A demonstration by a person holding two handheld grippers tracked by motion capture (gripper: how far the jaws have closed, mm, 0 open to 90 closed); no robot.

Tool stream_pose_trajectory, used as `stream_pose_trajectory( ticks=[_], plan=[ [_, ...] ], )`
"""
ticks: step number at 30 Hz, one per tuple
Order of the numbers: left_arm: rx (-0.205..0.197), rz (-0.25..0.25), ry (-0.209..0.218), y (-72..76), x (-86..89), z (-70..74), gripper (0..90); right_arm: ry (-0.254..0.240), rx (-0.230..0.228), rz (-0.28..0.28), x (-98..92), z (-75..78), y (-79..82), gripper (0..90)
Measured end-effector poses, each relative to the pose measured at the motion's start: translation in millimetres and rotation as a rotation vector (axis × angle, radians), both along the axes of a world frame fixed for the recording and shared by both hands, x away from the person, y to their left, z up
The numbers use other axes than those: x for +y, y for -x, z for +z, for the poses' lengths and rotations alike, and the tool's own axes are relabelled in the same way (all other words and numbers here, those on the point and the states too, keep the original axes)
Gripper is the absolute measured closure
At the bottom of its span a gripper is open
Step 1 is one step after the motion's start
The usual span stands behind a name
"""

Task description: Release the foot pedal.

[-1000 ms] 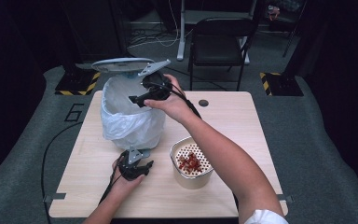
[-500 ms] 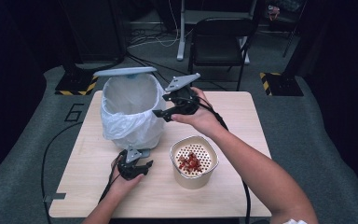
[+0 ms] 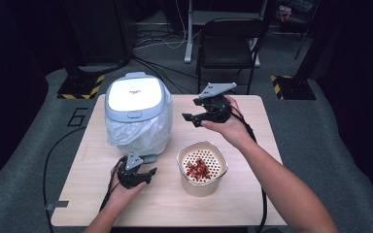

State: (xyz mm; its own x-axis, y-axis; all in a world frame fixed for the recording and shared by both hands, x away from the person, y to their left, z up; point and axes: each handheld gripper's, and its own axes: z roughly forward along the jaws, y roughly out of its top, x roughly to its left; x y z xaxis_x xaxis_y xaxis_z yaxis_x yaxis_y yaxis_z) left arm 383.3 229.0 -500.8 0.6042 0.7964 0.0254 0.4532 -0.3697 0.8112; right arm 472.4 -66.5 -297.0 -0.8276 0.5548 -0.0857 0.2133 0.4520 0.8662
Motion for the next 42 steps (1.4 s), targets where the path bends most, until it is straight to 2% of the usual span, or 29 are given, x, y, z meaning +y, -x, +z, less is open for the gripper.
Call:
stream_pose_trajectory(
  ticks=[4, 8, 11, 15, 18, 21, 24, 26, 28, 29, 33, 36, 42],
  plan=[
    [0.046, 0.002, 0.02, -0.2, 4.2, 4.5, 34.1, -0.001, 0.004, -0.024, -13.5, -7.4, 3.4, 32.1],
    [0.068, 0.001, 0.03, 0.6, 13.4, 9.5, 34.0, 0.014, -0.002, -0.045, -29.1, -18.5, 7.3, 32.1],
    [0.065, 0.014, 0.028, 2.0, 22.1, 11.4, 33.8, 0.022, -0.003, -0.073, -42.1, -28.3, 11.8, 32.1],
    [0.083, 0.045, 0.055, 5.8, 33.8, 11.4, 33.2, 0.014, 0.005, -0.107, -58.6, -40.0, 16.4, 32.1],
    [0.093, 0.067, 0.064, 9.4, 44.1, 11.4, 33.3, -0.018, 0.018, -0.147, -74.2, -48.9, 21.9, 32.1],
    [0.082, 0.099, 0.067, 9.3, 55.5, 8.7, 33.2, -0.031, 0.027, -0.179, -86.4, -56.9, 24.9, 32.1],
    [0.085, 0.116, 0.069, 8.4, 65.0, 6.4, 32.8, -0.031, 0.031, -0.234, -98.9, -68.5, 28.5, 32.1],
    [0.081, 0.146, 0.093, 7.7, 69.4, 2.9, 32.8, -0.047, 0.035, -0.266, -107.4, -76.3, 30.5, 32.1],
    [0.098, 0.156, 0.095, 7.3, 74.0, 1.4, 32.8, -0.045, 0.033, -0.289, -114.5, -83.2, 32.3, 32.1],
    [0.09, 0.168, 0.097, 6.3, 75.7, -0.8, 32.8, -0.039, 0.029, -0.308, -118.2, -87.1, 33.7, 32.1],
    [0.107, 0.19, 0.091, 4.4, 79.3, -8.9, 32.8, -0.035, 0.037, -0.365, -133.8, -104.1, 39.8, 32.0],
    [0.109, 0.194, 0.068, 2.1, 81.7, -13.4, 31.8, -0.032, 0.048, -0.407, -143.2, -120.6, 45.5, 32.0],
    [0.078, 0.21, 0.046, 1.7, 84.5, -15.6, 29.8, -0.033, 0.098, -0.449, -156.1, -150.2, 50.8, 30.5]
  ],
)
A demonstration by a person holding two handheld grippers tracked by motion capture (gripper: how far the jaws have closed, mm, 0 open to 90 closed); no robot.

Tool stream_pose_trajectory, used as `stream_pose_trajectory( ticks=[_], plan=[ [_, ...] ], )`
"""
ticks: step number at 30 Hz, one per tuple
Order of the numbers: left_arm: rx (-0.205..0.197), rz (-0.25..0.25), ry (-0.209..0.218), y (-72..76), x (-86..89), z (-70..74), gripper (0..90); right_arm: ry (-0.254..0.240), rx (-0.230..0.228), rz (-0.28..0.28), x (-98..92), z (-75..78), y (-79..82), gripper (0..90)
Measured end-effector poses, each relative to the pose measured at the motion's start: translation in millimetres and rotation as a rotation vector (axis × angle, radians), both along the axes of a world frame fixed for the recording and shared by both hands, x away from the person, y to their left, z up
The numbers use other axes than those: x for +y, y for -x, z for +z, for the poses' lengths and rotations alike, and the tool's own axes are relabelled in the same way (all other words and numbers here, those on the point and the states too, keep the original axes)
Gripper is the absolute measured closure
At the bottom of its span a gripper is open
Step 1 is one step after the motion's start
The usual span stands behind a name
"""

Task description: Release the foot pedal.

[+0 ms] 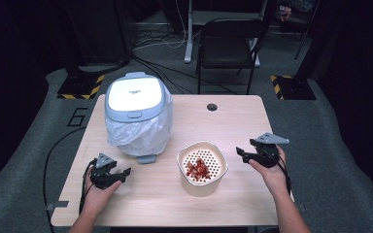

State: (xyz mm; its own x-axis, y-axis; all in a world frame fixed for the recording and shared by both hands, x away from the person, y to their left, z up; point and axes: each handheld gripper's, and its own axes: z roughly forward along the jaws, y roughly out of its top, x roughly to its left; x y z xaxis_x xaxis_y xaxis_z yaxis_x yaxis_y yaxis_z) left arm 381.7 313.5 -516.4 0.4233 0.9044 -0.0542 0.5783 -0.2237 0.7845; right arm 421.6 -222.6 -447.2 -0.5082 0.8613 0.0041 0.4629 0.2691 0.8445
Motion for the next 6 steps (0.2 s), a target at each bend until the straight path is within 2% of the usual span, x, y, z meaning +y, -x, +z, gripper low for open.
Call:
stream_pose_trajectory(
  ticks=[2, 5, 6],
  plan=[
    [0.004, 0.008, -0.004, -0.5, 2.4, -0.2, 29.0, 0.003, 0.007, -0.018, -3.0, -8.2, 0.3, 29.6],
    [-0.001, 0.028, 0.01, -2.3, 5.2, -1.7, 28.6, 0.038, 0.022, -0.038, -4.7, -27.8, 0.3, 28.7],
    [0.009, 0.028, 0.005, -2.3, 6.4, -1.9, 28.7, 0.044, 0.033, -0.04, -4.8, -32.2, 0.0, 28.5]
  ],
)
